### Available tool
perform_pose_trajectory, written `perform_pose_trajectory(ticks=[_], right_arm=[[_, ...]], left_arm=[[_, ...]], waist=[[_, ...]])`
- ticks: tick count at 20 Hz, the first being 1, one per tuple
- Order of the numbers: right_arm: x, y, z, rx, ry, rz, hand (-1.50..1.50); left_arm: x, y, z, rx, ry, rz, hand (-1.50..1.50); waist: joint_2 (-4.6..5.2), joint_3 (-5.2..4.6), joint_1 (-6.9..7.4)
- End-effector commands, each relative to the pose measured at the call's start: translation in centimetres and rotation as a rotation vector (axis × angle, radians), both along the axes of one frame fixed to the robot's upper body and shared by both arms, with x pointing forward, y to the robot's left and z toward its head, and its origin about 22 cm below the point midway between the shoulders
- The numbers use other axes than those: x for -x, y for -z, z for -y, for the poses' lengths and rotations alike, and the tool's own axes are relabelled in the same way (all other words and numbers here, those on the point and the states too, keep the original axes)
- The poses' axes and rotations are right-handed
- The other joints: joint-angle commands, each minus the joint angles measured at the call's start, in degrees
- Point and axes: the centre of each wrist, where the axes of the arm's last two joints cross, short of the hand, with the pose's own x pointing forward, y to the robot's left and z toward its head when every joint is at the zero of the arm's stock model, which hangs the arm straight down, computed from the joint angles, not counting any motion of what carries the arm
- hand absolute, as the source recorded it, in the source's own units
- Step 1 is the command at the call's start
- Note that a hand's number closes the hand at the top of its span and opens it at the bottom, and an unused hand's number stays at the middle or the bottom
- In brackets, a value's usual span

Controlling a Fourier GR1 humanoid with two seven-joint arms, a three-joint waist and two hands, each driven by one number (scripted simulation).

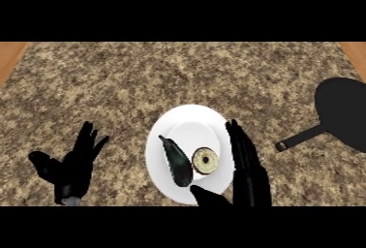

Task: Pick the cupcake from the plate and place it in the pan

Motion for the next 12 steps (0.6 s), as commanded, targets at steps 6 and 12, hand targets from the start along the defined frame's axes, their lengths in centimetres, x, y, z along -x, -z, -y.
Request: perform_pose_trajectory(ticks=[6, 12], right_arm=[[-3.8, -2.2, -1.6, 0.368, 0.000, -0.465, -1.50], [-8.5, -4.8, -3.3, 0.489, -0.019, -0.603, -1.50]], left_arm=[[0.2, 0.5, 1.3, 0.018, 0.033, -0.055, 0.00], [-0.9, 0.0, 0.6, 0.002, 0.015, -0.053, 0.00]], waist=[[0.69, -0.24, 1.63], [0.72, -0.07, 1.85]])
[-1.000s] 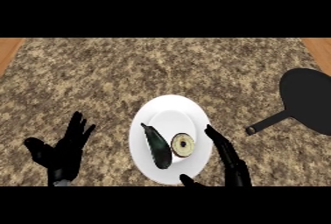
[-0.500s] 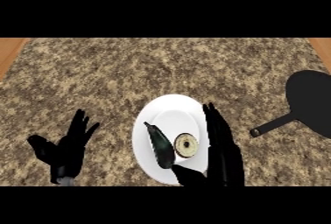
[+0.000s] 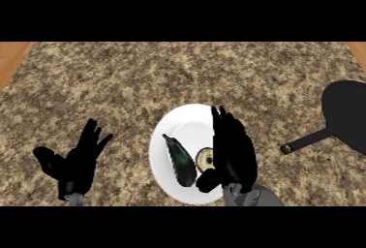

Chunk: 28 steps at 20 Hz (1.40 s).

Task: Pick the cupcake from the plate and place it in the pan

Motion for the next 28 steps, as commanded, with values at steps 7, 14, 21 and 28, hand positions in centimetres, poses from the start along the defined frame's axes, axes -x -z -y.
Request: perform_pose_trajectory(ticks=[7, 14, 21, 28], right_arm=[[-5.4, -1.3, -0.7, 0.174, -0.017, -0.299, -1.50], [-3.9, 0.3, 0.0, 0.138, -0.069, -0.430, -1.50], [-2.2, 1.3, -1.9, 0.078, -0.058, -0.355, -1.50], [-2.3, 3.8, 1.4, 0.114, -0.049, -0.308, -1.50]], left_arm=[[0.0, 1.5, -0.5, 0.002, 0.001, -0.054, 0.00], [0.6, 1.8, 1.5, -0.001, -0.008, -0.059, 0.00], [1.5, 1.6, -0.1, 0.001, -0.012, -0.066, 0.00], [1.6, 0.8, 0.4, -0.019, -0.028, -0.060, 0.00]], waist=[[0.18, -0.21, -0.40], [-0.12, -0.13, -1.19], [-0.11, -0.11, -0.69], [-0.11, -0.09, -0.94]])
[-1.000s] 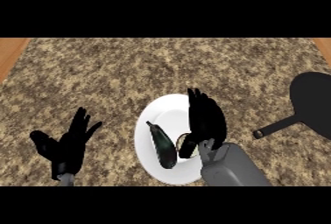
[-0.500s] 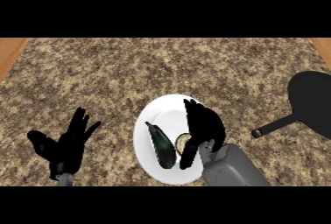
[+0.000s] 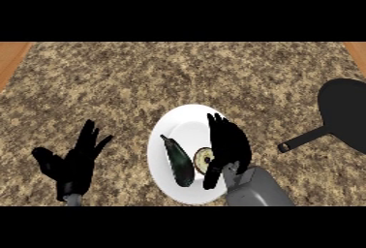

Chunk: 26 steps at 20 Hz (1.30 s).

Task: Pick the cupcake from the plate and place it in the pan

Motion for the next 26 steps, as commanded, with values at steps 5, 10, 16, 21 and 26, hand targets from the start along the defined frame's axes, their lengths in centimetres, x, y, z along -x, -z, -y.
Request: perform_pose_trajectory(ticks=[5, 10, 16, 21, 26], right_arm=[[-0.5, 2.2, -0.7, 0.080, 0.071, -0.042, -1.50], [-0.7, 3.9, 0.5, 0.032, -0.077, 0.019, 1.50], [-1.3, 4.7, 0.4, 0.027, -0.076, 0.074, 1.50], [0.4, 5.0, -1.4, 0.047, -0.068, 0.055, 1.50], [-8.3, 1.9, 8.4, 0.100, 0.532, 0.097, 1.50]], left_arm=[[0.6, 1.9, -0.3, -0.009, -0.003, -0.072, 0.00], [2.0, 0.9, 0.0, 0.005, 0.000, -0.066, 0.00], [0.3, 1.9, 0.8, -0.007, -0.012, -0.062, 0.00], [-0.6, 2.1, -0.5, 0.018, -0.006, -0.059, 0.00], [0.2, 1.0, 0.0, 0.000, 0.003, -0.028, 0.00]], waist=[[0.34, -0.28, 0.06], [0.29, -0.25, 0.40], [0.34, -0.27, 0.09], [0.33, -0.29, 0.02], [1.84, -0.28, 0.57]])
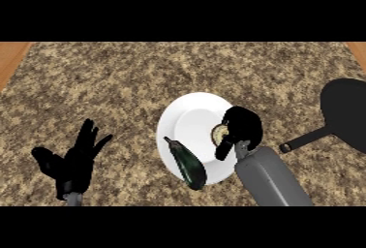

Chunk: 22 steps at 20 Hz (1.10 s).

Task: Pick the cupcake from the plate and place it in the pan

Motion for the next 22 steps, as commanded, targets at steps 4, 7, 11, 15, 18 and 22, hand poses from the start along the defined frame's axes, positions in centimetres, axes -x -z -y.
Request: perform_pose_trajectory(ticks=[4, 7, 11, 15, 18, 22], right_arm=[[-7.0, -4.5, 9.4, 0.048, 0.667, 0.109, 1.50], [-9.3, -7.0, 10.3, 0.179, 0.774, 0.210, 1.50], [-11.0, -11.2, 12.8, 0.369, 0.881, 0.426, 1.50], [-12.3, -12.9, 11.8, 0.449, 0.973, 0.541, 1.50], [-12.9, -14.5, 12.9, 0.468, 1.057, 0.584, 1.50], [-13.7, -14.7, 12.7, 0.472, 1.103, 0.584, 1.50]], left_arm=[[-0.3, -0.1, 0.8, 0.020, 0.049, -0.016, 0.00], [-0.2, 0.0, 1.4, -0.002, 0.078, -0.025, 0.00], [-0.6, 0.3, 1.9, 0.006, 0.081, -0.033, 0.00], [-1.4, -0.4, 2.5, 0.024, 0.099, -0.026, 0.00], [-0.8, -0.2, 2.3, 0.011, 0.099, -0.029, 0.00], [-0.6, 0.4, 2.0, 0.006, 0.099, -0.045, 0.00]], waist=[[2.04, -0.41, 1.76], [2.14, -0.45, 4.41], [1.93, -0.57, 4.40], [1.94, -0.47, 5.10], [1.60, -0.41, 4.89], [1.63, -0.40, 4.37]])
